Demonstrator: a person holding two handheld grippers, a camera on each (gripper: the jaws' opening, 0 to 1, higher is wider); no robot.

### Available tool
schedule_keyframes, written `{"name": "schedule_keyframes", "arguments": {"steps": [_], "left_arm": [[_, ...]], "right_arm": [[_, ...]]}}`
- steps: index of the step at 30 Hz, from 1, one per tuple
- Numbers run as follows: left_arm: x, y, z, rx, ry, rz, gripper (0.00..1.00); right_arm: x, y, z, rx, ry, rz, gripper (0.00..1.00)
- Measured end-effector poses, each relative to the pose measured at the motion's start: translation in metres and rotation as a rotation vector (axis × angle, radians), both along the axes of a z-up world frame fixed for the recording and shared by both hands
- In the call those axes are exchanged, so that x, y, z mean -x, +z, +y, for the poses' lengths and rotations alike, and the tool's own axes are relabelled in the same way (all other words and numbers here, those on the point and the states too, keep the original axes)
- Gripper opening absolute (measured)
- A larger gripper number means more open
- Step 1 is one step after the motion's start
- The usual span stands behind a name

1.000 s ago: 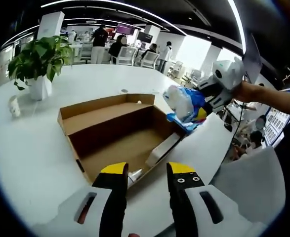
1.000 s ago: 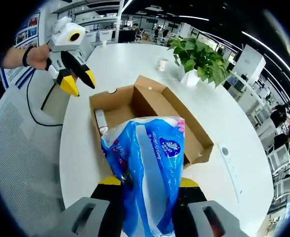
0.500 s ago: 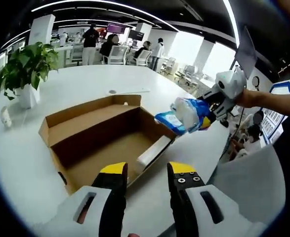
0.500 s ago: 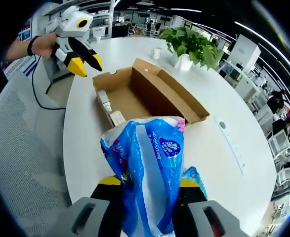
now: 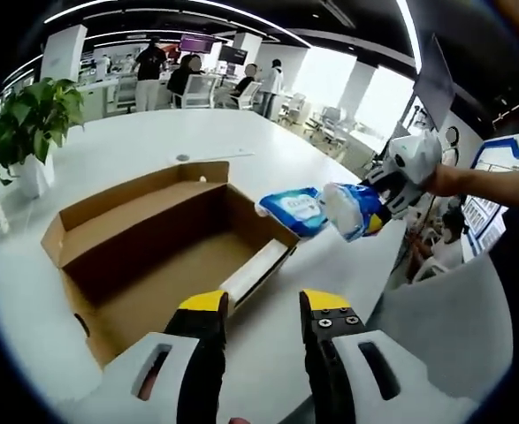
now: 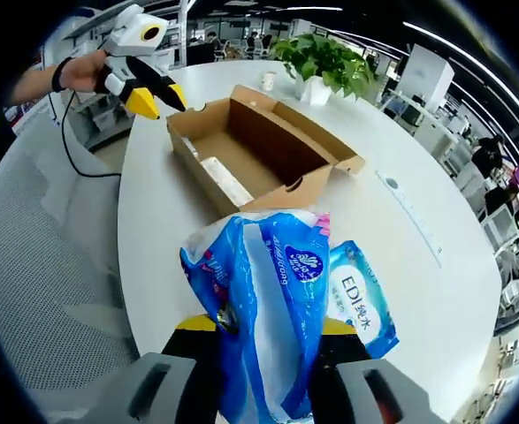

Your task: Operate the shoe box by opening the lid, removing the specified soft item, and placing it in the target area until the item is outside and the box remains undamaged.

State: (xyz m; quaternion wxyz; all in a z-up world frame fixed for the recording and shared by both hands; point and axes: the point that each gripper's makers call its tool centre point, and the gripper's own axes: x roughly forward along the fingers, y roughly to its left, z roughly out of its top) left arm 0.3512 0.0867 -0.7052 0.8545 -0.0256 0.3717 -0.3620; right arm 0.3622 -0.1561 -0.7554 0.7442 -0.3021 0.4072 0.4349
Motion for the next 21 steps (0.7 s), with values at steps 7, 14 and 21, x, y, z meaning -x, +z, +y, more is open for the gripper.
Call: {"name": "schedule_keyframes", "arguments": {"steps": [7,14,21], "left_arm": [[0.004,0.0,-0.014,-0.003,0.0,0.007,0.32],[0.008,0.0,-0.023,-0.01,0.001,0.013,0.32],[0.011,-0.002,-0.023,-0.024,0.011,0.022,0.33]], "right_arm": [[0.012,-0.014,-0.038,0.01,-0.047,0.024,0.34],[0.023,-0.03,-0.069,0.029,-0.079,0.048,0.34],[0.033,-0.042,-0.092,0.052,-0.088,0.067,0.34]]}}
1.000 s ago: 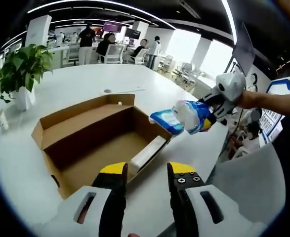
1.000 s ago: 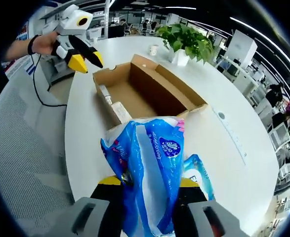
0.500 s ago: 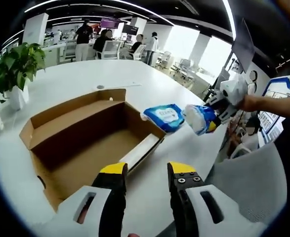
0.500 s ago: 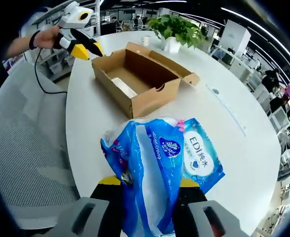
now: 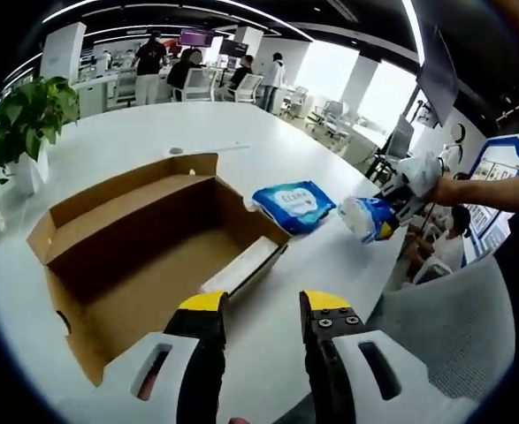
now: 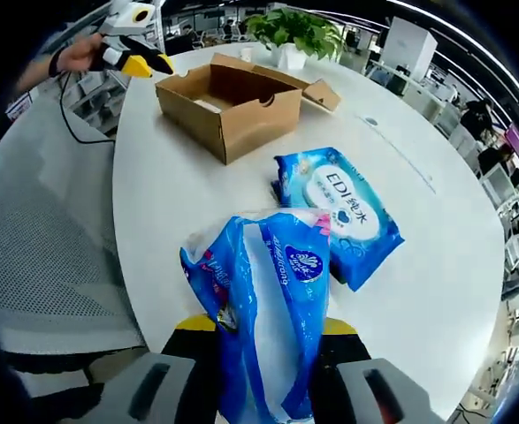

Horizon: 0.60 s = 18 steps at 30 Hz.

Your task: Operate the shoe box by opening the lid, removing the specified soft item, and placing it in the target area until the item is outside and the box remains undamaged.

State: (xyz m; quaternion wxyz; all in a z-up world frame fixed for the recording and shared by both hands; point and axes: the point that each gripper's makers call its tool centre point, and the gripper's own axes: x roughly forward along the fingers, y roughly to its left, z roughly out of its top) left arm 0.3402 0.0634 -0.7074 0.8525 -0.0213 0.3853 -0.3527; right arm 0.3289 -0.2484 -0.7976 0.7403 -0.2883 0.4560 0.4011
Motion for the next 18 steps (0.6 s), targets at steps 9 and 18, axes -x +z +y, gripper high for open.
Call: {"name": "schedule_keyframes", "arguments": {"steps": [9,18], "left_arm": [[0.001,-0.005,0.0,-0.012,0.028,0.013,0.33],[0.001,-0.009,0.005,-0.019,0.071,0.023,0.33]], "right_arm": [[-0.005,-0.008,-0.036,0.032,-0.007,0.016,0.34],[-0.017,-0.005,-0.059,0.077,0.021,0.02,0.34]]}}
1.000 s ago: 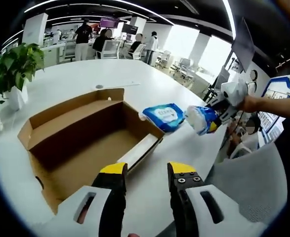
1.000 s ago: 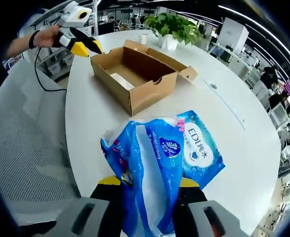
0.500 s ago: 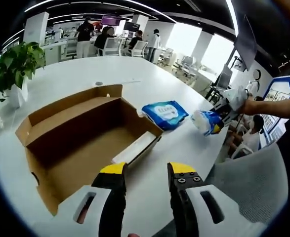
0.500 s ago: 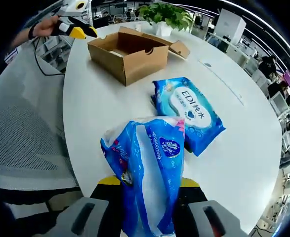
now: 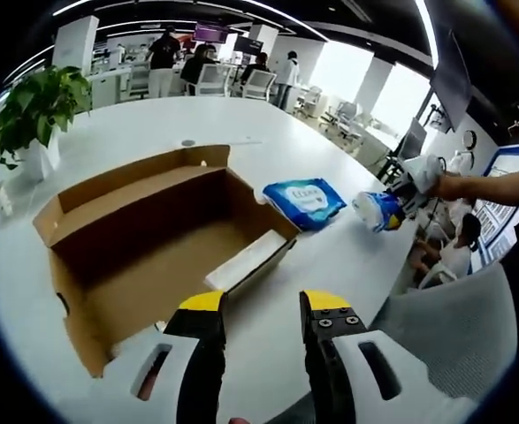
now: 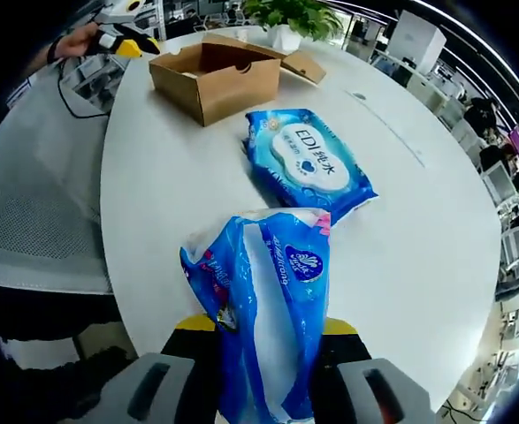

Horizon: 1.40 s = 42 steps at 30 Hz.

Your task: Operate the shoe box by opening the lid, removing the specified soft item, and placing it in the target area until the item is outside and the box remains undamaged.

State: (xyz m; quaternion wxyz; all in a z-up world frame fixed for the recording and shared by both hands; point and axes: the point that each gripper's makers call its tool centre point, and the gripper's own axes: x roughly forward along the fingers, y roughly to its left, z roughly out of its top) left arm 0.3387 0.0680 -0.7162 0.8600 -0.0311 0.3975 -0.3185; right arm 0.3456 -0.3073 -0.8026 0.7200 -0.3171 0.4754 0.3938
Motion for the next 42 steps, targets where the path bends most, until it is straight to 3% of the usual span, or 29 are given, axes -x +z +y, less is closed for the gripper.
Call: {"name": "schedule_keyframes", "arguments": {"steps": [16,24,35,42], "left_arm": [[0.005,0.001,0.024,-0.011,0.109,0.006,0.33],[0.008,0.001,0.037,-0.016,0.152,0.015,0.33],[0.013,0.002,0.061,-0.026,0.211,0.017,0.33],[0.016,0.003,0.068,-0.032,0.231,0.017,0.33]], "right_arm": [[-0.054,0.002,-0.019,0.095,0.12,0.001,0.36],[-0.084,-0.009,-0.029,0.155,0.185,0.01,0.37],[-0.113,-0.023,-0.035,0.23,0.266,0.023,0.39],[-0.116,-0.025,-0.034,0.279,0.34,0.019,0.41]]}}
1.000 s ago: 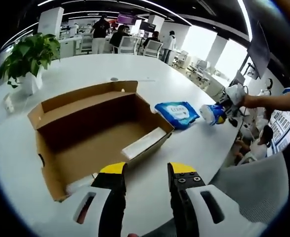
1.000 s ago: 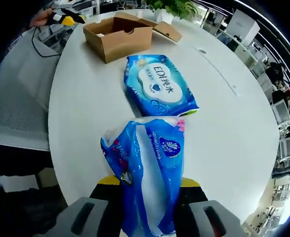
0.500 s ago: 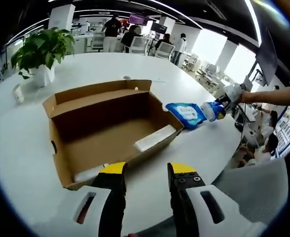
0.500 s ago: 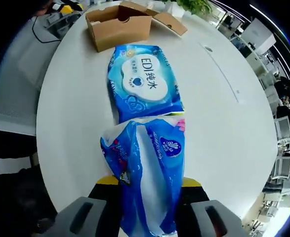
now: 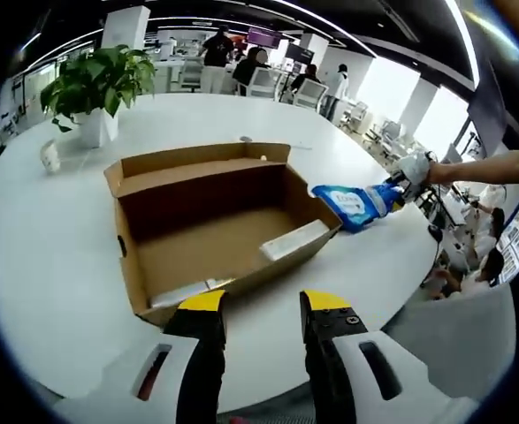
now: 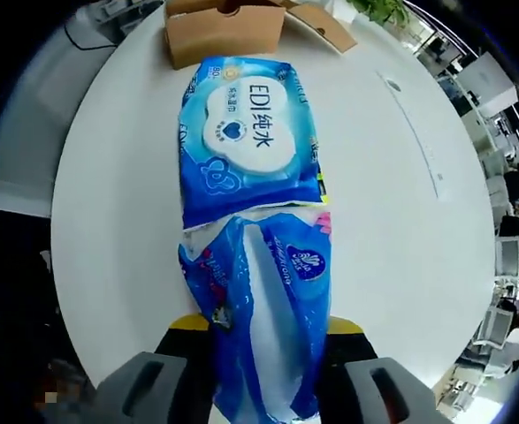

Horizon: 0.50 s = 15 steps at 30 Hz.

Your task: Operate the shoe box by opening the lid, removing the specified soft item, and placing it in the target area until the item is outside and the box remains undamaged.

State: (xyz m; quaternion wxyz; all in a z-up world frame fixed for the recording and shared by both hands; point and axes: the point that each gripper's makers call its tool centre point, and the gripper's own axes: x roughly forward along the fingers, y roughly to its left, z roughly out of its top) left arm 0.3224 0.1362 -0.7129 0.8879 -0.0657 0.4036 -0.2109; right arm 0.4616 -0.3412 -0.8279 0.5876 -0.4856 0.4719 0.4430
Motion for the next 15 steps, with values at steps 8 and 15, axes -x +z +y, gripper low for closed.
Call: {"name": "schedule_keyframes", "arguments": {"steps": [8,15], "left_arm": [[0.0029,-0.0012,0.0029,-0.004,0.01,0.003,0.33],[0.0067,-0.0044,-0.0022,0.001,0.005,0.008,0.33]], "right_arm": [[-0.0033,-0.0031,0.0025,0.023,0.043,-0.016,0.43],[-0.0005,0.0021,0.0063,0.036,0.082,-0.025,0.42]]}}
